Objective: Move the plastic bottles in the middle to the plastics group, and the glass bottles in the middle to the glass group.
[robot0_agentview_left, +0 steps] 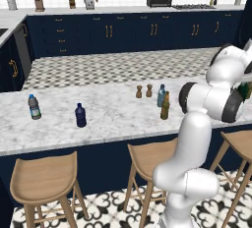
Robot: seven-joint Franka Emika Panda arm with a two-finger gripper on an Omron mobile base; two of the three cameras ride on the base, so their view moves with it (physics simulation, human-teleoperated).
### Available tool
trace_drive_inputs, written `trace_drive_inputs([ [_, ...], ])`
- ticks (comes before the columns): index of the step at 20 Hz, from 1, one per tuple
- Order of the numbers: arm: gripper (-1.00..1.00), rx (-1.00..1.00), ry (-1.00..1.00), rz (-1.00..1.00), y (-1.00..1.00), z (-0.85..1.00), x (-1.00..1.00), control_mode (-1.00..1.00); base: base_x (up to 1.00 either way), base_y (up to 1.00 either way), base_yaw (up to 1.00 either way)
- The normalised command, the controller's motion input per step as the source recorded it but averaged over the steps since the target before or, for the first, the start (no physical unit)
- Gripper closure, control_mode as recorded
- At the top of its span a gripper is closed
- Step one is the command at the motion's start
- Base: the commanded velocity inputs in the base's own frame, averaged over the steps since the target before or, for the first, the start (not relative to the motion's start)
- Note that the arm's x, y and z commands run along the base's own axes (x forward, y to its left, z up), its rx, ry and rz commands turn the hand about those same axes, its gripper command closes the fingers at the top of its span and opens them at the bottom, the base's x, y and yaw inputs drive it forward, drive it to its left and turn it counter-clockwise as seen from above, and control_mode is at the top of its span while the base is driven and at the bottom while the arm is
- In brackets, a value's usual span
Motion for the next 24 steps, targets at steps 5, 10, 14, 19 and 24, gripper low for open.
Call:
trace_drive_inputs([
  [5,-1.0,0.0,0.0,-0.08,0.97,0.0,-0.49,-1.0,0.0,0.0,0.0],
  [10,-1.0,-0.01,0.0,-0.04,0.92,0.0,-0.1,-1.0,0.0,0.0,0.0],
  [14,-1.0,0.0,-0.01,0.0,0.81,0.0,0.0,-1.0,0.0,0.0,0.0],
  [19,-1.0,0.0,-0.08,0.0,0.7,0.02,0.02,-1.0,0.0,0.0,0.0],
  [24,-1.0,0.0,-0.11,0.0,0.62,0.02,0.05,-1.0,0.0,0.0,0.0],
])
